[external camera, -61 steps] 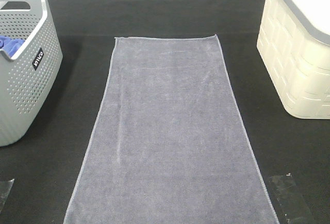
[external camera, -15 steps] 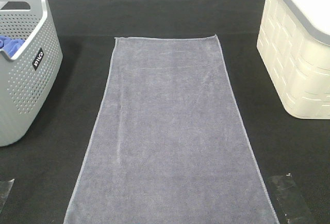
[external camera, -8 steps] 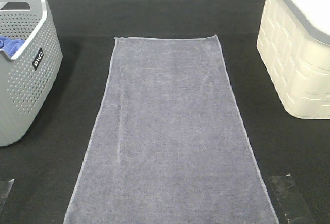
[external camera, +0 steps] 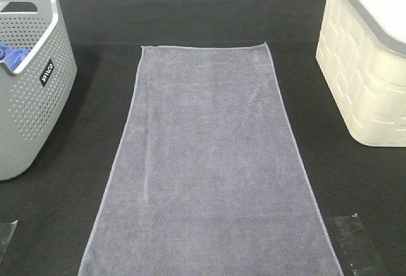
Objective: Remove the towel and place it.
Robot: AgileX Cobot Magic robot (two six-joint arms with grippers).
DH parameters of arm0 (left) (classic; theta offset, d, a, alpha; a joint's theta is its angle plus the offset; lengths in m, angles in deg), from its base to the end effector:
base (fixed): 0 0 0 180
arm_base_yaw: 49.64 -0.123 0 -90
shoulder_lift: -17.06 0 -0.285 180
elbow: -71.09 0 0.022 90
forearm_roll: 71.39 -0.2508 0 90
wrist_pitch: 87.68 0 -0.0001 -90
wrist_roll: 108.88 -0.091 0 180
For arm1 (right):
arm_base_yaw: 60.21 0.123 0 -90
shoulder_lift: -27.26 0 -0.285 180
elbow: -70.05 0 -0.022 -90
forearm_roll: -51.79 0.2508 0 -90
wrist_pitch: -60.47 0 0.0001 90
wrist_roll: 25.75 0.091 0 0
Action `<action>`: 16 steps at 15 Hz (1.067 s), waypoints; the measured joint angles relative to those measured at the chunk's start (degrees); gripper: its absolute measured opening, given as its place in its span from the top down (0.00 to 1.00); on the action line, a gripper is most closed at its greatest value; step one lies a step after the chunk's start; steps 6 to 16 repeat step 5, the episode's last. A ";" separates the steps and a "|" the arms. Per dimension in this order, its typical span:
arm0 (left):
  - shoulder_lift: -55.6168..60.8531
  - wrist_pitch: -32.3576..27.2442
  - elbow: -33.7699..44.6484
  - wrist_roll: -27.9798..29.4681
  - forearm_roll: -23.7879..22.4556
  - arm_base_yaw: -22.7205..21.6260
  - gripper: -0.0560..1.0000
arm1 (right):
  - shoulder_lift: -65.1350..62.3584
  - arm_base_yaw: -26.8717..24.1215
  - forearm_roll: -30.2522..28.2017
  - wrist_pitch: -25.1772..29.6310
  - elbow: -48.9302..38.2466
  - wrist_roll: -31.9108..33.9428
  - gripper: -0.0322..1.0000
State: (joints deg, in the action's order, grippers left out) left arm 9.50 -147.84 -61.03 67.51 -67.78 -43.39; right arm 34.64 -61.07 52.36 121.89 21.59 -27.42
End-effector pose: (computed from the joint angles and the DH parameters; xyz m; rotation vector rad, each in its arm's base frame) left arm -0.0070 -0.0042 0.2816 0.1765 2.0098 -0.1043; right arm -0.0066 0.0009 0.2769 -0.0150 2.0465 -0.0156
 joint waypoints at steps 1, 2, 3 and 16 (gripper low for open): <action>0.00 0.00 0.00 0.00 0.00 0.00 0.32 | 0.00 0.00 0.00 0.00 0.00 0.00 0.21; 0.00 0.00 0.00 0.00 0.00 0.00 0.32 | 0.00 0.00 0.00 0.00 0.00 0.00 0.21; 0.00 0.00 0.00 0.00 0.00 0.00 0.32 | 0.00 0.00 0.00 0.00 0.00 0.00 0.21; 0.00 0.00 0.00 0.00 0.00 0.00 0.32 | 0.00 0.00 0.00 0.00 0.00 0.00 0.21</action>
